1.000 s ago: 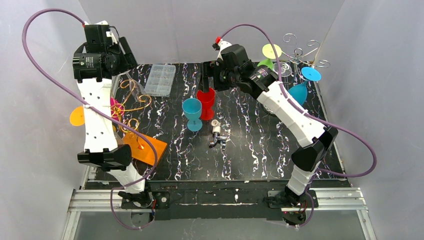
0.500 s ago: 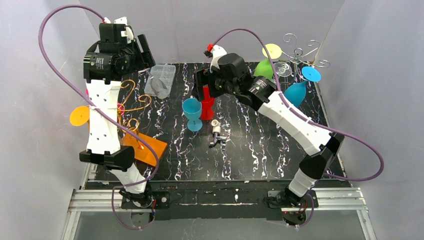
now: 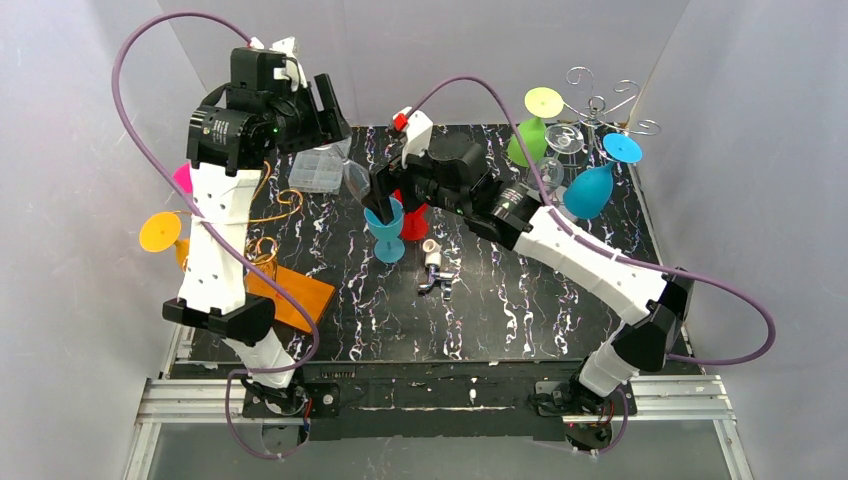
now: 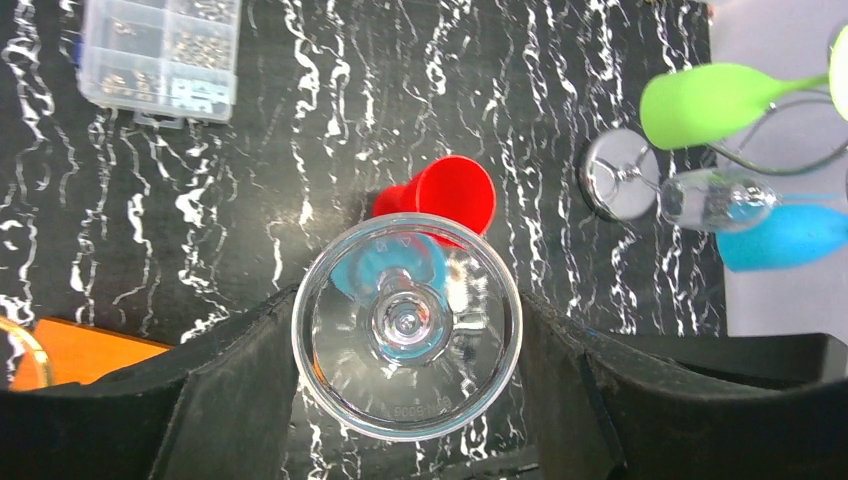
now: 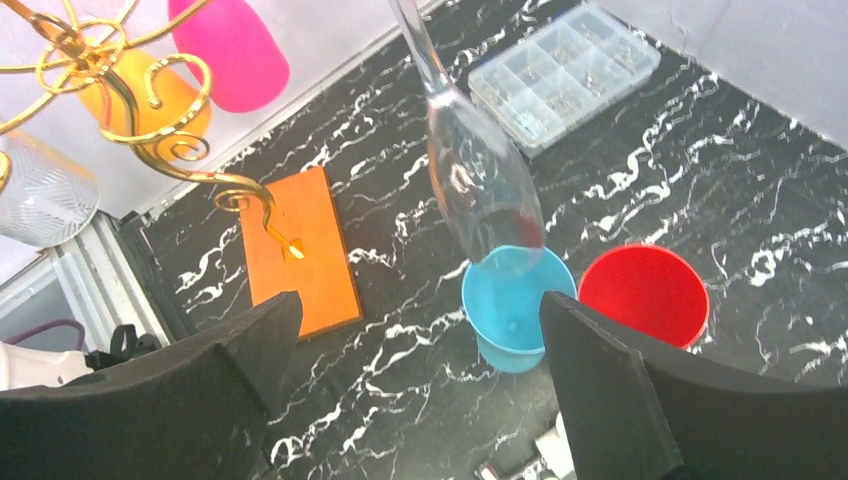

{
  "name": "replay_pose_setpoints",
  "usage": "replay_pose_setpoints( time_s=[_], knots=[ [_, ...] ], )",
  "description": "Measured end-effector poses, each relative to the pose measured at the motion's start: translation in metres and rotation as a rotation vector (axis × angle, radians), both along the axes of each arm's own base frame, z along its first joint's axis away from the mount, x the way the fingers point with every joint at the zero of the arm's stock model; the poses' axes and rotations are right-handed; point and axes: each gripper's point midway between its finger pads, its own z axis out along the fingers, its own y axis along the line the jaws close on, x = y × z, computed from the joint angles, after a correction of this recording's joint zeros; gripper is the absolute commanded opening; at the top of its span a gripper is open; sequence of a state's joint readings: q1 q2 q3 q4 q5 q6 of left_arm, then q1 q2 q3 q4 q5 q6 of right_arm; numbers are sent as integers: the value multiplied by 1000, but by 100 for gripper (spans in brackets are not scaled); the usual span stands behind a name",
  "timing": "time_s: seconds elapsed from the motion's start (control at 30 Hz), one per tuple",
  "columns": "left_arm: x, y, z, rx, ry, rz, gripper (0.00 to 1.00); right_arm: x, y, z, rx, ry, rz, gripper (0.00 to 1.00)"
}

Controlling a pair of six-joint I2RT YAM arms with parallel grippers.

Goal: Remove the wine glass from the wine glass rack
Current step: Place the wine glass at the center of the board.

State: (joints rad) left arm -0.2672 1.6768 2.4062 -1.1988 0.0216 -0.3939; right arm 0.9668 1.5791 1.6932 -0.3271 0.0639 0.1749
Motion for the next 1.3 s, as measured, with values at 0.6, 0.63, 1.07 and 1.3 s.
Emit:
replay_pose_setpoints(
  time_s=[0.6, 0.63, 1.07, 1.3],
  knots=[
    [-29, -49, -2, -96, 67, -125, 37, 9, 30, 12, 128, -226, 3, 71],
    [-30, -50, -1, -102, 69, -129, 36, 9, 31, 14, 131, -232, 2, 69],
    [-41, -62, -1, -139, 96, -164, 36, 11, 32, 21, 116, -307, -57, 44],
    [-45, -68, 1, -168, 106, -177, 34, 17, 27, 21, 95, -328, -88, 30]
  ],
)
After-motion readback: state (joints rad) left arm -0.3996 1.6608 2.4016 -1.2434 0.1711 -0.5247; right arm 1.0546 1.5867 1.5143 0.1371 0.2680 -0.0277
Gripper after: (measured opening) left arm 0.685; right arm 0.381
